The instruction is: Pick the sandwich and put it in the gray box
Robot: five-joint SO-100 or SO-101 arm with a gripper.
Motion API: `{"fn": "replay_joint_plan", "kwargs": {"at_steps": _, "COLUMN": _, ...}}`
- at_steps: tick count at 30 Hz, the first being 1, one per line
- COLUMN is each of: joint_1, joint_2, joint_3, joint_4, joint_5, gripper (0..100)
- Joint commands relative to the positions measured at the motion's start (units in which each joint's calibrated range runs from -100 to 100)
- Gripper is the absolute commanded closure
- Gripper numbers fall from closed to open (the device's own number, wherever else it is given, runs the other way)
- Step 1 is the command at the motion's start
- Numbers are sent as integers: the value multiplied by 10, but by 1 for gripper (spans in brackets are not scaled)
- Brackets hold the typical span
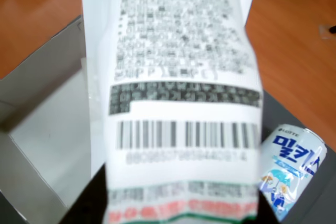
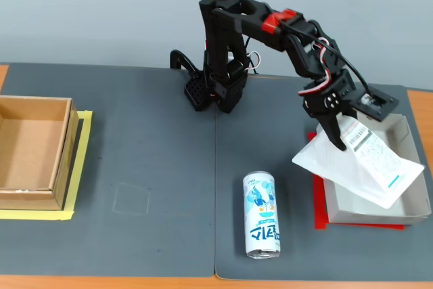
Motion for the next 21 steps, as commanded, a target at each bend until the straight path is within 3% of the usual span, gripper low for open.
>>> {"fn": "replay_joint_plan", "kwargs": {"at_steps": 1, "joint_1": -14, "joint_2": 26, "joint_3": -18, "joint_4": -36, "joint_5": -2, "gripper": 98}}
{"fn": "replay_joint_plan", "kwargs": {"at_steps": 8, "joint_1": -39, "joint_2": 99, "joint_3": -34, "joint_4": -107, "joint_5": -2, "gripper": 98}}
{"fn": "replay_joint_plan", "kwargs": {"at_steps": 21, "joint_1": -75, "joint_2": 306, "joint_3": -281, "joint_4": -103, "joint_5": -1, "gripper": 98}}
